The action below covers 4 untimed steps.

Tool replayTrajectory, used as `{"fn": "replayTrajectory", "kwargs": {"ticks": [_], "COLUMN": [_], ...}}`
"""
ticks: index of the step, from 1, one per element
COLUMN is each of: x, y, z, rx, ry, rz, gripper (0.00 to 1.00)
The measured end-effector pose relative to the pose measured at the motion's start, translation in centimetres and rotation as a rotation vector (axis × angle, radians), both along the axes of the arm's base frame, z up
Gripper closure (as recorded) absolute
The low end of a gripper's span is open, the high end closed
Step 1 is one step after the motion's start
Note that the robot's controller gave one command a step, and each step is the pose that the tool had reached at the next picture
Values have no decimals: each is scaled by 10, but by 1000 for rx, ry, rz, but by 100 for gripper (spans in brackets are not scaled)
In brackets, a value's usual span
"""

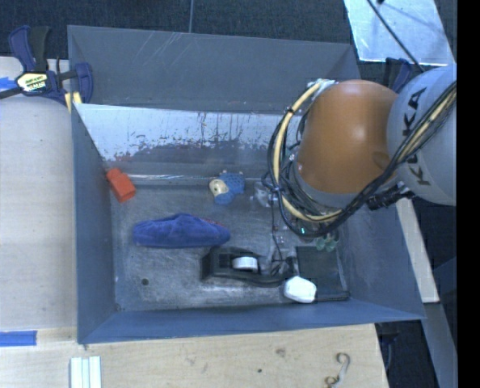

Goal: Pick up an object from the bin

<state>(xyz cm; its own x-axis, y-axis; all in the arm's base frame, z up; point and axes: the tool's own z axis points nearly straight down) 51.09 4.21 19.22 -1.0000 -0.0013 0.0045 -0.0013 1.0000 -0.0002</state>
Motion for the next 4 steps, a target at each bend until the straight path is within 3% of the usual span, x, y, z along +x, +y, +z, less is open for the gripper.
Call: {"fn": "replayTrajectory", "kwargs": {"ticks": [1,2,3,4], "x": [-18,-19,-6,-18], "y": [-18,-33,-38,-20], "z": [-124,-91,-89,-124], "rx": [-1,1,0,1], "ry": [6,-10,0,-3], "rz": [135,558,211,151], "gripper": [0,0,0,0]}}
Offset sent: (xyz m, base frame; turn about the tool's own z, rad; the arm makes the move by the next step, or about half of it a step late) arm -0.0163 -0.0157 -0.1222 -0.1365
